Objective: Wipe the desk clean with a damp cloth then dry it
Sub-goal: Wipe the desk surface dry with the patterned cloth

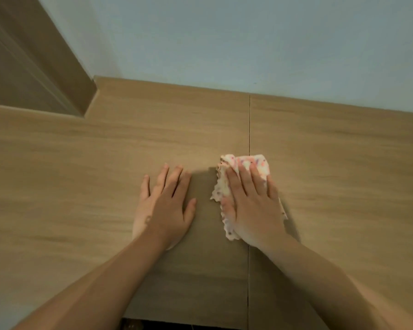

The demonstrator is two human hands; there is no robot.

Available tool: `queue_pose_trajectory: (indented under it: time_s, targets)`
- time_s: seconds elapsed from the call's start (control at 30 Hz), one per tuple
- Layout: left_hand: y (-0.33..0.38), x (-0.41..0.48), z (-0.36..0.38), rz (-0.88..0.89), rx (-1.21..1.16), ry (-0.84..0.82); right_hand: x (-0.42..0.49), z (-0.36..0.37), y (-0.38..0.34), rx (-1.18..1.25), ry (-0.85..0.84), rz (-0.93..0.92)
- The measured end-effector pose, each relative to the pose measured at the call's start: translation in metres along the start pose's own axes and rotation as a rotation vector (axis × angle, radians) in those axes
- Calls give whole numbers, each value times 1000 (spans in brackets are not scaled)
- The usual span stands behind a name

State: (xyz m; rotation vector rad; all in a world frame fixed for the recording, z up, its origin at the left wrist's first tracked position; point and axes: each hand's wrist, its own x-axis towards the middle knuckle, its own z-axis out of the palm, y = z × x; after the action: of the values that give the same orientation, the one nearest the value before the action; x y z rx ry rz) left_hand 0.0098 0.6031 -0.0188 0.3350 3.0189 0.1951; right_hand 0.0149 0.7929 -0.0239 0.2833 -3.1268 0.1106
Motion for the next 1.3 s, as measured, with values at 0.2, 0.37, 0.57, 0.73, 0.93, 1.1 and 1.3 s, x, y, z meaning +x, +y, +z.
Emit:
queue_pose_trajectory:
  time_s: [0.2,0.37,0.57,0.73,0.93,1.1,1.3]
  targets:
    - [-3,-3,3,31,30,39,124,-8,40,75,-132,178]
    - [-3,-3,6,33,42,50,169,-4,35,114,-145,287]
    - [-2,-2,5,29,47,48,62,-7,26,4,-83,51]
    - [-1,-3,4,15,26,45,166,-11,70,94,-165,308]
    - [-2,-2,2,-4,63,9,102,2,14,75,-52,214]
    - [1,-4,-1,-8,55,-12,-29,-8,24,-51,-137,-73]
    - [5,-3,-4,-49,87,-51,-40,-13,26,14,-174,396]
